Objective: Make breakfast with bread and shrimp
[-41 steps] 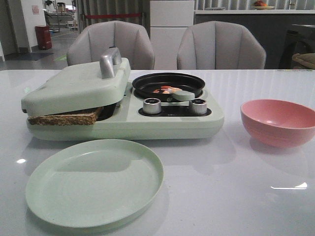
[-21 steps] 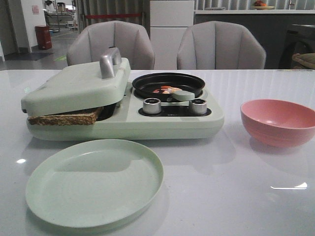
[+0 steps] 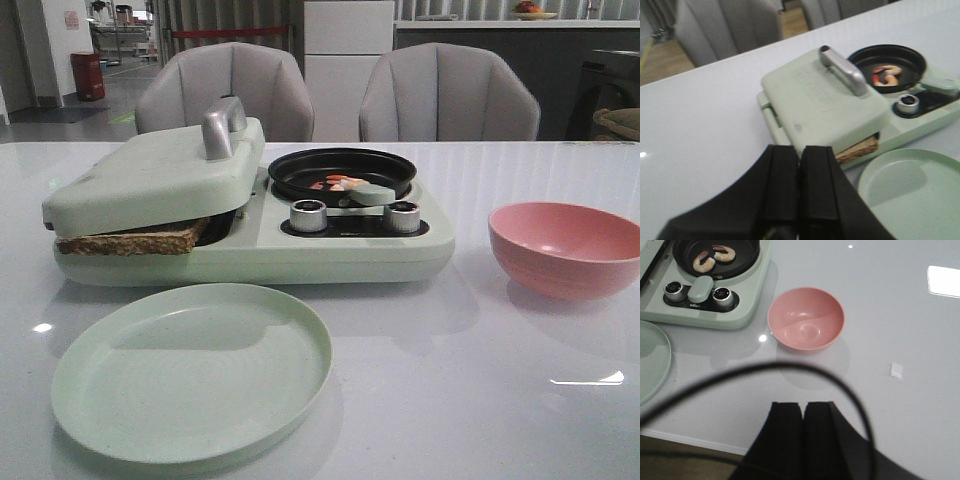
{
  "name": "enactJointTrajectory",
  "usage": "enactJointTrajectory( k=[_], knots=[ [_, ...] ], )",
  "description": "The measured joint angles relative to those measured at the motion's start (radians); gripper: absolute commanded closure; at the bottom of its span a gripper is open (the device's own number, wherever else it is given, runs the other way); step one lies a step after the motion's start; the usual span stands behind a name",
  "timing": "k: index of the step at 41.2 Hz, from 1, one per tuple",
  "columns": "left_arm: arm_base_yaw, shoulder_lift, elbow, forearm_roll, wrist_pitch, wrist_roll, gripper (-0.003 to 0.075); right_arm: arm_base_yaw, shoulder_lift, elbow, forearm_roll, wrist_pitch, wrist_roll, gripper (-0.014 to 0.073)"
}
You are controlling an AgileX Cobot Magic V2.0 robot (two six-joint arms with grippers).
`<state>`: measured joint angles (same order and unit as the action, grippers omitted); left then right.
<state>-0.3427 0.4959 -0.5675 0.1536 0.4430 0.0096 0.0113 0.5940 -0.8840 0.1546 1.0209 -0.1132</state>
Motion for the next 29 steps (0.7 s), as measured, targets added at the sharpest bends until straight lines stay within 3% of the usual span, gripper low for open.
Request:
enactJointTrajectory(
  k=[7,15,21,29],
  knots=[
    [0.170,-0.211,0.253,0.007,-0.145,0.000,0.0619,0.000,0.000,0.000,0.000,0.000,0.000,0.0631],
    [0.306,-0.424,0.470,-0.032,-0.217,0.000,0.0619,0.000,0.000,0.000,0.000,0.000,0.000,0.0631],
    [0.364,-0.500,0.567,-0.093,-0.275,0.000,0.0619,0.000,0.000,0.000,0.000,0.000,0.000,0.0631],
    [0.380,-0.501,0.572,-0.154,-0.334,0.000,0.0619,0.000,0.000,0.000,0.000,0.000,0.000,0.0631]
  ],
)
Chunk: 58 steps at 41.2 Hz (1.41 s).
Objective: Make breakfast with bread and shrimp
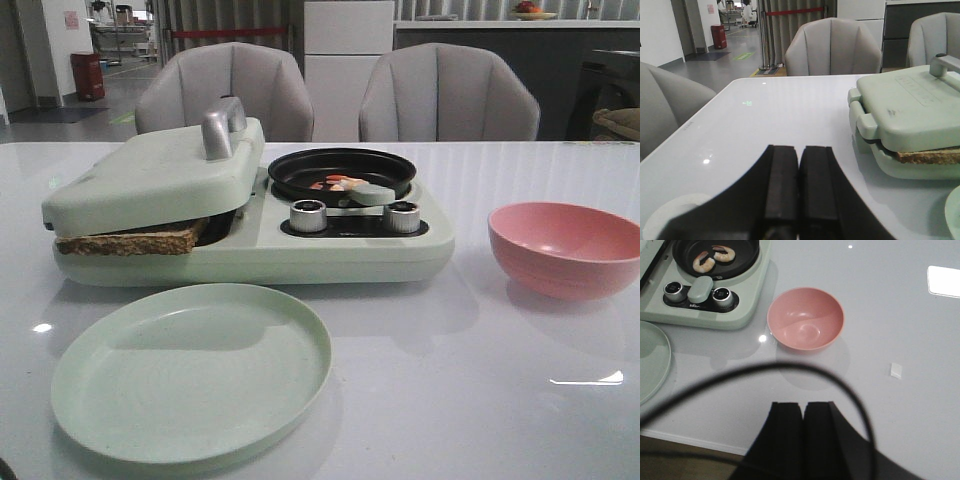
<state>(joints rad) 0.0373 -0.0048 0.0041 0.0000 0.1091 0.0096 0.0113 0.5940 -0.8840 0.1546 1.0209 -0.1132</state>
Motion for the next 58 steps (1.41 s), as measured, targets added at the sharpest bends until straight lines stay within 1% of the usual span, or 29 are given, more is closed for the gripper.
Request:
enactJointTrajectory(
  k=[5,18,27,50,58],
  knots=[
    [0.002,0.000,0.000,-0.005,-0.007,0.000,0.0619,0.000,0.000,0.000,0.000,-0.001,0.000,0.0631],
    [0.006,0.000,0.000,-0.007,-0.080,0.000,0.0619,0.000,0.000,0.000,0.000,-0.001,0.000,0.0631],
    [0.018,0.000,0.000,-0.009,-0.082,0.000,0.0619,0.000,0.000,0.000,0.000,-0.001,0.000,0.0631],
    [-0.045,0.000,0.000,-0.009,-0.082,0.002,0.0619,0.000,0.000,0.000,0.000,-0.001,0.000,0.0631],
    [-0.046,0.000,0.000,-0.009,-0.082,0.002,0.0619,0.000,0.000,0.000,0.000,-0.001,0.000,0.0631]
  ],
)
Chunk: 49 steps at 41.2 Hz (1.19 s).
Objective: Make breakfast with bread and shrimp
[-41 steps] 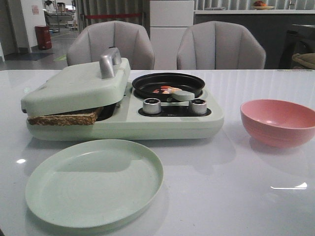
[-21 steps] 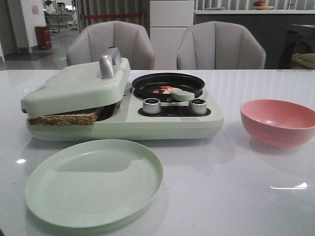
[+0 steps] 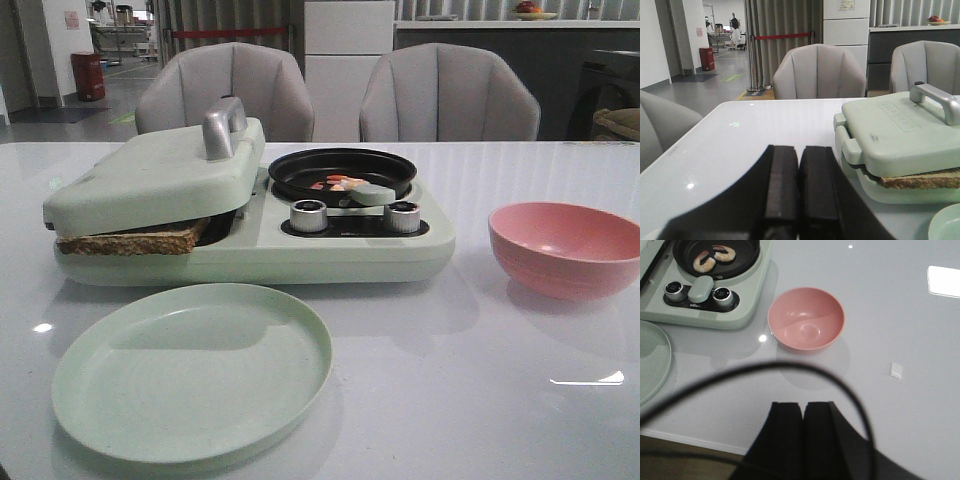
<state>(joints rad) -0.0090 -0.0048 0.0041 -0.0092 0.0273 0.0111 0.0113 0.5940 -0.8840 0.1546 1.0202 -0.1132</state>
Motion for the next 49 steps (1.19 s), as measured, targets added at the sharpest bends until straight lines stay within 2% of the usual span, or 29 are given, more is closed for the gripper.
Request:
enactJointTrajectory(
  k=[23,29,49],
  knots=[
    [0.000,0.000,0.000,0.000,0.000,0.000,0.0619,0.000,-0.001,0.002,0.000,0.000,0.000,0.0631],
    [0.000,0.000,0.000,0.000,0.000,0.000,0.0619,-0.004,-0.046,0.043,-0.018,-0.048,0.000,0.0631],
    [0.000,0.000,0.000,0.000,-0.002,0.000,0.0619,-0.046,-0.523,0.654,-0.033,-0.614,-0.084,0.0625]
  ],
)
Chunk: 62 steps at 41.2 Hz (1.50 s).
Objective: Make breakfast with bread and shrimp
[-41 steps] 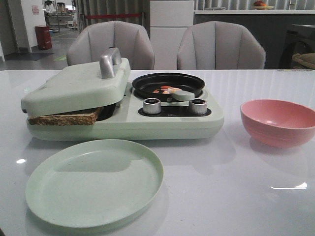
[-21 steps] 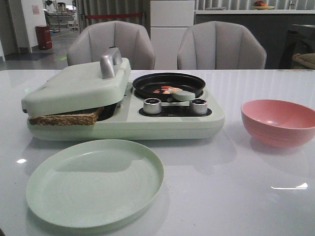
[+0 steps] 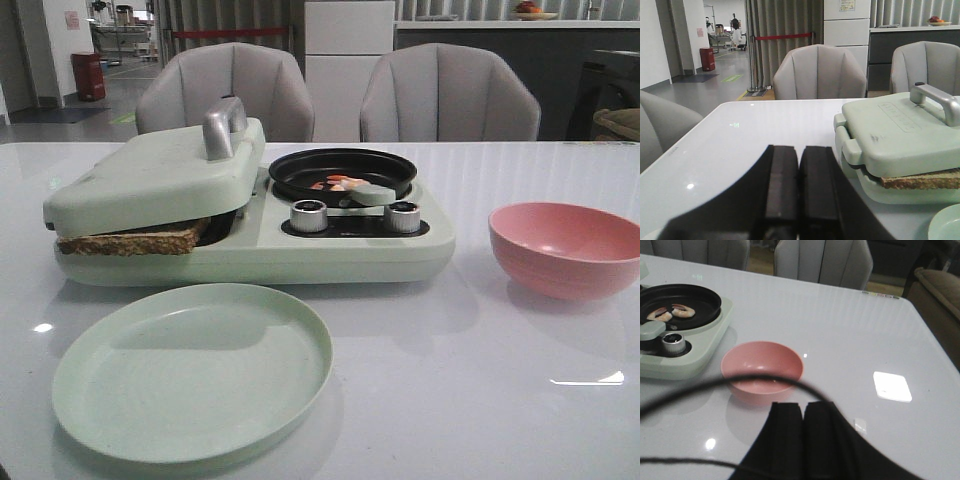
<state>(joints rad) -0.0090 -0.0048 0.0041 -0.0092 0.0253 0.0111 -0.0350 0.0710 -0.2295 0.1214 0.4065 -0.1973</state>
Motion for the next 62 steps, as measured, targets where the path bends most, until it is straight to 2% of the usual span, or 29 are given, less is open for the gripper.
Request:
enactJointTrajectory(
  k=[9,15,40,51,62],
  knots=[
    [0.000,0.000,0.000,0.000,0.000,0.000,0.0619,0.000,-0.080,0.220,0.000,-0.231,-0.005,0.0625],
    [0.000,0.000,0.000,0.000,0.000,0.000,0.0619,0.004,-0.080,0.258,0.002,-0.316,-0.005,0.0625],
    [0.000,0.000,0.000,0.000,0.000,0.000,0.0619,0.006,-0.080,0.258,0.009,-0.353,-0.005,0.0625],
    [0.000,0.000,0.000,0.000,0.000,0.000,0.0619,0.006,-0.080,0.258,-0.034,-0.419,0.106,0.0625],
    [0.000,0.000,0.000,0.000,0.000,0.000,0.0619,-0.009,-0.080,0.258,-0.070,-0.426,0.125,0.0625]
  ],
)
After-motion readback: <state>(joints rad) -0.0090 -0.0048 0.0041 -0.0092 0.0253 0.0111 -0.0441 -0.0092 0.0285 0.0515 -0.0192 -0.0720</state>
